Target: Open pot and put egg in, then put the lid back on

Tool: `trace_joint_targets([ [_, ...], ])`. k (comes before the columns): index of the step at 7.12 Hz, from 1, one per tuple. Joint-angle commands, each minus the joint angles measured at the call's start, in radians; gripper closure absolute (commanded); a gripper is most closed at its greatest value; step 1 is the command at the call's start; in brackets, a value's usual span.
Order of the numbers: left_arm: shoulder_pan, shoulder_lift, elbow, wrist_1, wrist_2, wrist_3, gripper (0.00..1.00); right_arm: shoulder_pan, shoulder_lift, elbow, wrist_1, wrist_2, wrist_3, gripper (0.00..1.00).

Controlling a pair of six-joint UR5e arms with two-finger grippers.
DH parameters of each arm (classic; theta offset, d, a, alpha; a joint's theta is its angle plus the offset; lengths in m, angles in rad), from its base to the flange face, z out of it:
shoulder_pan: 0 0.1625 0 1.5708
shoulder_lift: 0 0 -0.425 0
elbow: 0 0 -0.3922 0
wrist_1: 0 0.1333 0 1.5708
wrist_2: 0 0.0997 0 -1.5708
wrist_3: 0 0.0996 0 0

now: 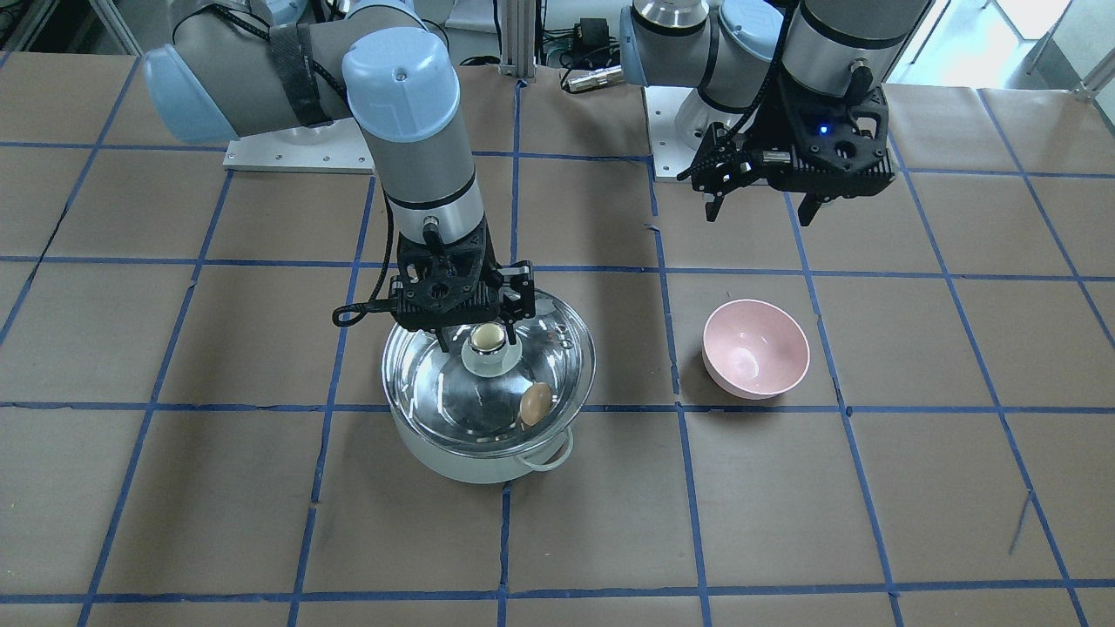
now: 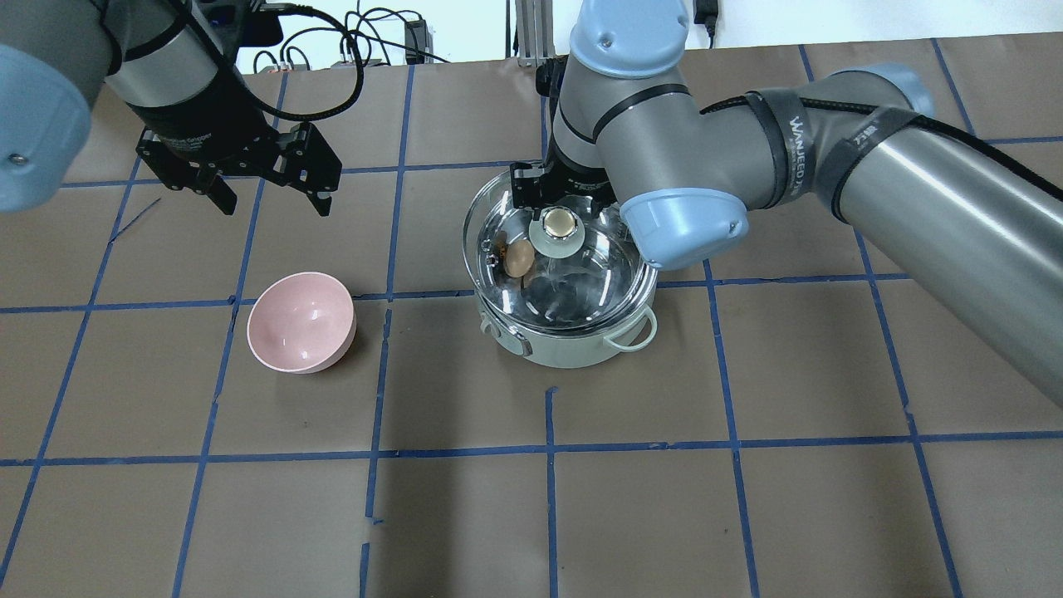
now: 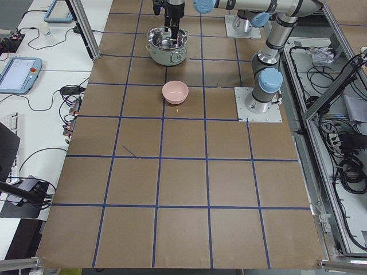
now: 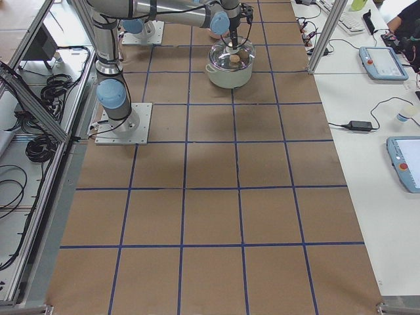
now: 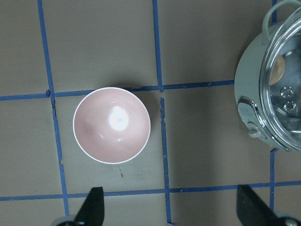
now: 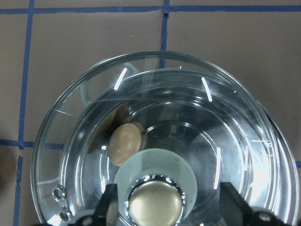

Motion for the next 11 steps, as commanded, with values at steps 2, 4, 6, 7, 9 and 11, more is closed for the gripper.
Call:
trace_joint_targets([
  [2, -0.002, 0.0, 0.001, 0.0, 0.0, -0.003, 0.0, -0.004, 0.024, 0.004, -0.025, -0.037, 0.009, 0.19],
  [4, -0.002, 0.0, 0.0, 0.0, -0.001, -0.004, 0.0, -0.004, 0.026, -0.014, -0.041, -0.028, 0.086, 0.19],
  [6, -0.002, -0.002, 0.0, 0.0, -0.001, -0.006, 0.0, -0.004, 0.029, -0.025, -0.041, -0.022, 0.09, 0.18],
  [7, -0.002, -0.002, 0.0, 0.0, -0.001, -0.006, 0.0, -0.004, 0.031, -0.017, -0.041, -0.021, 0.087, 0.19],
  [9, -0.002, -0.003, 0.0, 0.0, -0.001, -0.009, 0.0, -0.004, 0.035, 0.012, -0.044, -0.031, 0.082, 0.19],
  [11, -0.002, -0.003, 0.0, 0.0, -0.003, -0.009, 0.0, -0.004, 0.035, 0.026, -0.042, -0.034, 0.078, 0.19],
])
